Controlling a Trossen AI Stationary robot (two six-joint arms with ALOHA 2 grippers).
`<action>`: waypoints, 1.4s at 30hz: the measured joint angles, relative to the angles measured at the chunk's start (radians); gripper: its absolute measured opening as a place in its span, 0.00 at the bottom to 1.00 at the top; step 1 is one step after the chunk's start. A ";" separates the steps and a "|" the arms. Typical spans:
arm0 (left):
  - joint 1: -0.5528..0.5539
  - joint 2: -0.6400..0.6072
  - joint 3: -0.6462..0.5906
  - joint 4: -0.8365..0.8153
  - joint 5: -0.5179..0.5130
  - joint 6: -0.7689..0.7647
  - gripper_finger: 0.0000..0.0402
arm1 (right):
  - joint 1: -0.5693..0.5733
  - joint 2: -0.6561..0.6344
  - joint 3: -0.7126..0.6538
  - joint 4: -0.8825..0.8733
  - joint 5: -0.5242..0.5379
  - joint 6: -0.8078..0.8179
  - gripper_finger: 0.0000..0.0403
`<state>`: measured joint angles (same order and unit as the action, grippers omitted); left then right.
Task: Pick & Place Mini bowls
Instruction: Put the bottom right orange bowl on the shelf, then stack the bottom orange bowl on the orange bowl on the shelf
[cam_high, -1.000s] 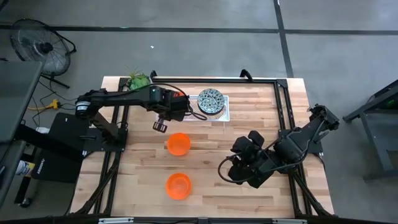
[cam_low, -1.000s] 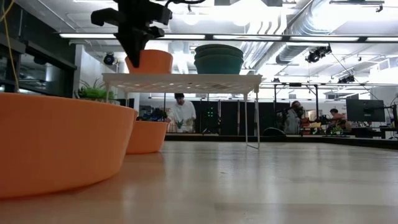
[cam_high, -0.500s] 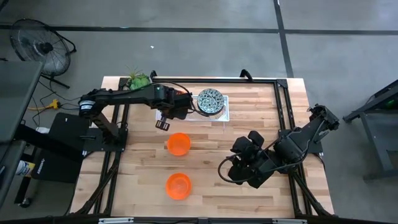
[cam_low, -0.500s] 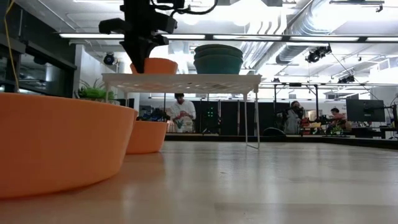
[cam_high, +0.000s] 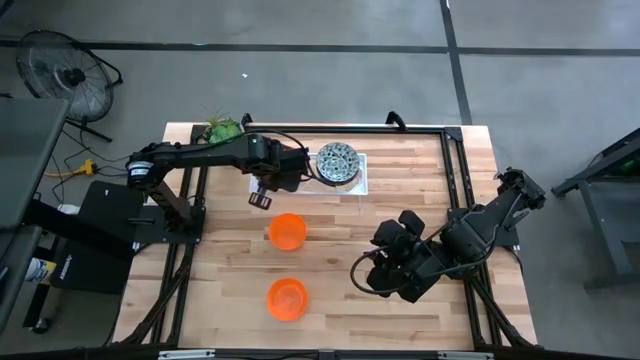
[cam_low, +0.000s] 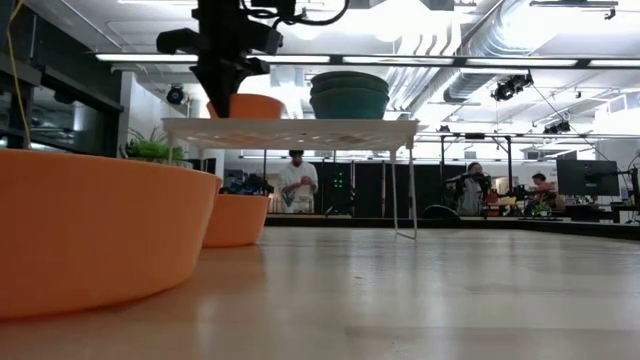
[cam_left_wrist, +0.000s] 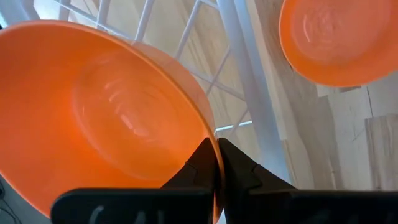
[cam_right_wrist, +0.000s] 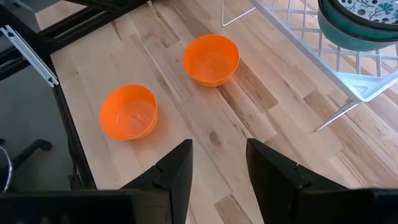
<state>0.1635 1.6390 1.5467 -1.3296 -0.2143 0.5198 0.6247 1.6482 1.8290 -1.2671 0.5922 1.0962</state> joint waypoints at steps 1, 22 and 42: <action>0.000 0.000 0.000 -0.007 0.003 0.000 0.00 | 0.000 0.000 0.000 0.000 0.000 0.000 0.34; 0.000 0.001 0.069 -0.067 0.030 0.029 0.29 | 0.000 0.000 0.000 0.000 -0.002 0.000 0.34; 0.000 -0.011 0.393 -0.242 0.137 0.025 0.29 | 0.000 0.000 0.000 0.000 -0.050 0.002 0.34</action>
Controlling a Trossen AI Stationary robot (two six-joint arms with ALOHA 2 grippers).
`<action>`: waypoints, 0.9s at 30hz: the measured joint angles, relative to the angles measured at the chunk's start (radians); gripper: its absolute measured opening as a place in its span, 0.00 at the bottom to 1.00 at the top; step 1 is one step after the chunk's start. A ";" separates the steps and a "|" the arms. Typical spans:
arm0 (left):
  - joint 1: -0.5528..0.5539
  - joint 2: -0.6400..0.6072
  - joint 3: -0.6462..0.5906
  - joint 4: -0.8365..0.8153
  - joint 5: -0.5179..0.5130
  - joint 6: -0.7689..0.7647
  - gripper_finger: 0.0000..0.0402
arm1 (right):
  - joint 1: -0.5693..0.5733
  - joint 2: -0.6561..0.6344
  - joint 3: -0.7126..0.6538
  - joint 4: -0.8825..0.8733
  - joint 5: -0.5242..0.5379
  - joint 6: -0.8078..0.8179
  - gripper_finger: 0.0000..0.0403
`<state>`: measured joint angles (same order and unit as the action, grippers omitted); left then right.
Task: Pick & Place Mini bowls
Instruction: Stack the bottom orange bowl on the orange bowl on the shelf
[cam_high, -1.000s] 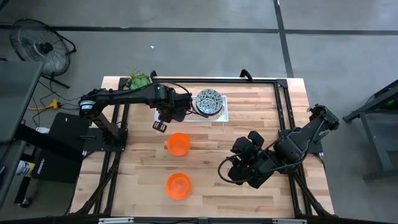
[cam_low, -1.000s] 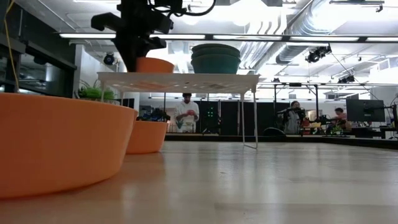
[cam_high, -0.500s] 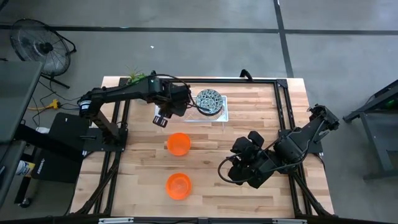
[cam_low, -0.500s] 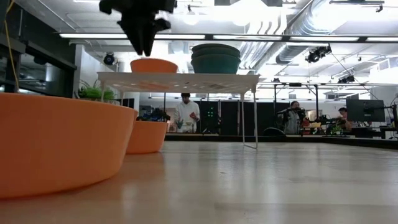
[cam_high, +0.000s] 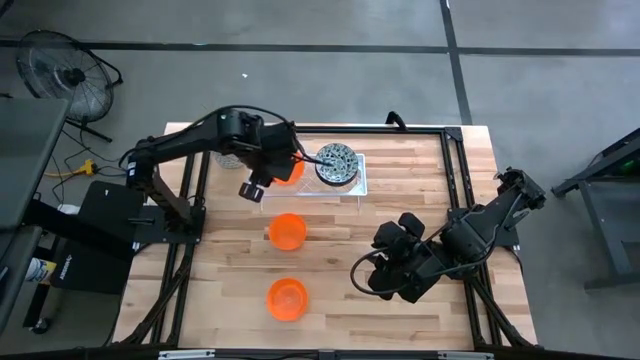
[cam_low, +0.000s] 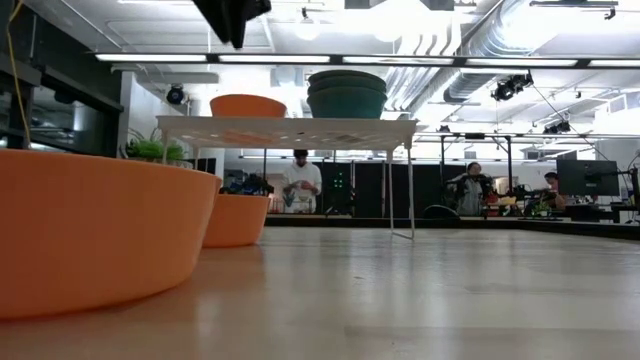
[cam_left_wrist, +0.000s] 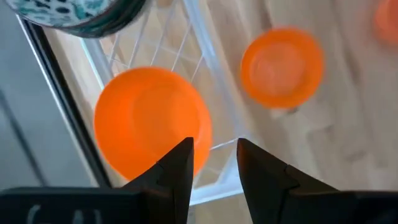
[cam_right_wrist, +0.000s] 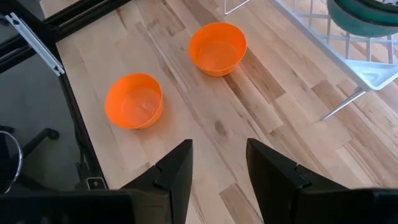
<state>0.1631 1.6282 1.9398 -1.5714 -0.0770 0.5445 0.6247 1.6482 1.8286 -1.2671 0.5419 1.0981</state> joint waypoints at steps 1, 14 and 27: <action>0.000 -0.004 0.007 -0.001 0.016 -0.033 0.29 | 0.000 0.000 0.000 0.000 0.000 0.001 0.34; -0.044 -0.004 0.012 0.000 0.288 -0.462 0.29 | 0.012 0.000 0.000 -0.009 -0.024 0.001 0.34; -0.398 -0.004 0.012 0.000 0.130 -0.776 0.29 | 0.094 0.000 0.000 -0.102 -0.022 0.074 0.34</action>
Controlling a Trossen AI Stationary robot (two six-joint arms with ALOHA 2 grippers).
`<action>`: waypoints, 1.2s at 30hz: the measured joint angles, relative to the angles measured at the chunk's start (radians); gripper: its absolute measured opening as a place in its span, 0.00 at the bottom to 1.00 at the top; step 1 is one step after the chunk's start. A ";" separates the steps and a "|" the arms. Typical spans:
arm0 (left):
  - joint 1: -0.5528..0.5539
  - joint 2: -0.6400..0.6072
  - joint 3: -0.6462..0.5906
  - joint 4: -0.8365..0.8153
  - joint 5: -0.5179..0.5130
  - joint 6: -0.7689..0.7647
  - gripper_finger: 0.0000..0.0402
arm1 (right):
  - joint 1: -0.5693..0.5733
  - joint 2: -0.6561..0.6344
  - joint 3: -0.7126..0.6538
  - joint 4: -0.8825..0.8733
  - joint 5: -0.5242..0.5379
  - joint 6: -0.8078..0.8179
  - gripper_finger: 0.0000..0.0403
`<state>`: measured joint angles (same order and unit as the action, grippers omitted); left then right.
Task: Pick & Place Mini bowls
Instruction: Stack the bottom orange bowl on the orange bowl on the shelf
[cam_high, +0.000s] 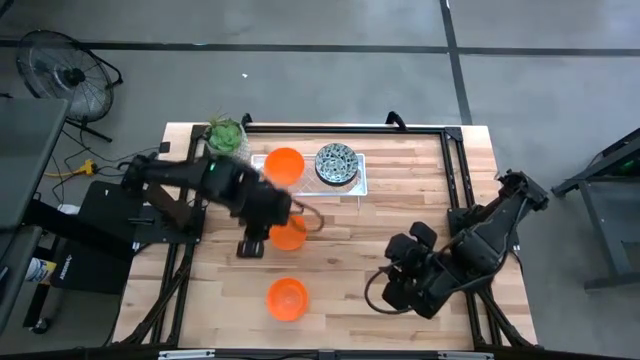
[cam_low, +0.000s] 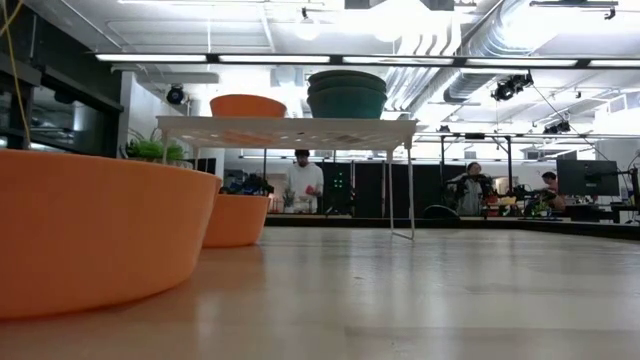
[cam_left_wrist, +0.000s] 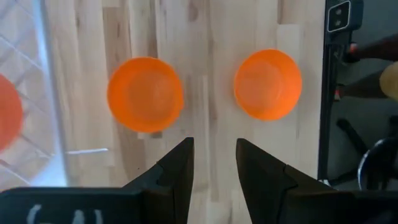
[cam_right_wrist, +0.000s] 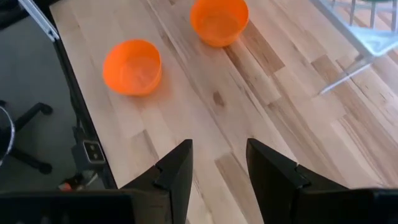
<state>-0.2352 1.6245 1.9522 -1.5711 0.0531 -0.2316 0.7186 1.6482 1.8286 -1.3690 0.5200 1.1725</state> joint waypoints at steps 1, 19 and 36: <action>-0.037 0.000 0.000 0.000 -0.021 -0.040 0.29 | 0.009 0.000 0.000 -0.012 0.000 0.008 0.34; -0.457 0.000 -0.245 0.084 -0.174 -0.696 0.29 | 0.240 -0.172 -0.343 -0.004 0.209 0.288 0.34; -0.459 -0.015 -0.456 0.357 -0.157 -0.731 0.29 | 0.148 -0.850 -1.335 0.945 0.288 0.050 0.34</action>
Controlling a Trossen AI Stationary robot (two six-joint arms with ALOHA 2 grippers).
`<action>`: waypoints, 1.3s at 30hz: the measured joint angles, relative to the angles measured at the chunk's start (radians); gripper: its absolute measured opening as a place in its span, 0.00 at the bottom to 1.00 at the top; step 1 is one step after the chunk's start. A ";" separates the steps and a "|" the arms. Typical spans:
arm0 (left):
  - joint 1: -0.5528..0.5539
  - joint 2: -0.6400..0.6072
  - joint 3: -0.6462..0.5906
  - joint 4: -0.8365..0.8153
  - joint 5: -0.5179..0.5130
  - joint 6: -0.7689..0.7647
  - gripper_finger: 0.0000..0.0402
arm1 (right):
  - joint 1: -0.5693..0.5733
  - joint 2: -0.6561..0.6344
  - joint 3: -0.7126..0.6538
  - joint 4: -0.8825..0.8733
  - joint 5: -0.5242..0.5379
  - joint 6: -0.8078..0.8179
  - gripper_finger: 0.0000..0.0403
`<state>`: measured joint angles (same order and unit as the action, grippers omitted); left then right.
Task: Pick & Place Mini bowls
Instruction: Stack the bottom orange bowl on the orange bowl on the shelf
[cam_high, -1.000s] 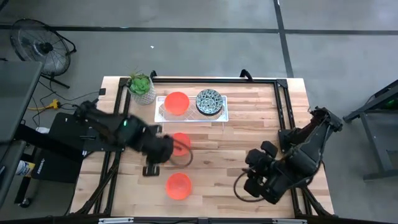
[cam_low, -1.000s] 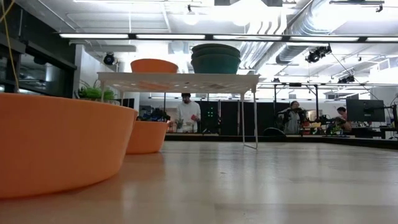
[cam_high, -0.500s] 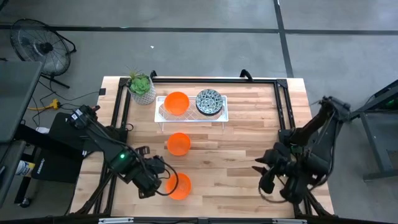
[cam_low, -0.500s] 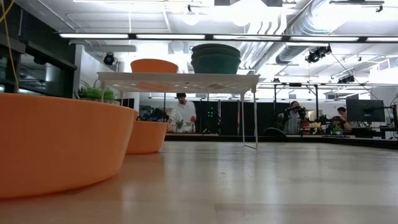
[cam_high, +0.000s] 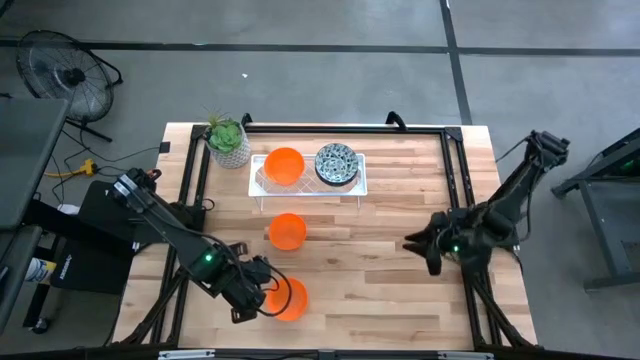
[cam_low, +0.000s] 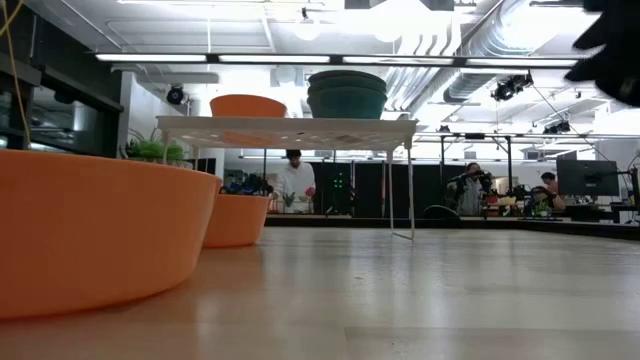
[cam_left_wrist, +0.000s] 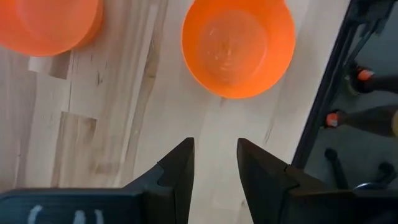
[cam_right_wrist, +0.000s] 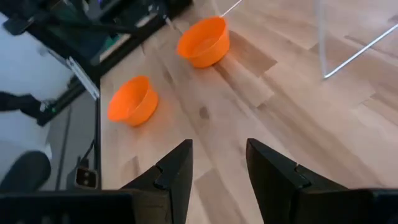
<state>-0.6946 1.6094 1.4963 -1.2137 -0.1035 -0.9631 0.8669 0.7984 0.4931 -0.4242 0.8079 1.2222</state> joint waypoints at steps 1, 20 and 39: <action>0.000 -0.004 -0.001 0.002 -0.005 -0.004 0.29 | -0.018 -0.043 -0.038 0.022 -0.004 -0.027 0.34; 0.016 -0.064 -0.003 -0.009 -0.072 -0.041 0.29 | -0.527 -0.660 -0.387 0.119 -0.490 -0.638 0.34; 0.120 -0.064 -0.002 -0.006 -0.036 0.043 0.29 | -0.792 -0.668 -0.378 0.214 -0.746 -0.904 0.34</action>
<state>-0.5750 1.5452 1.4940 -1.2195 -0.1390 -0.9203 0.0752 0.1303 0.1150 -0.2098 0.0619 0.3185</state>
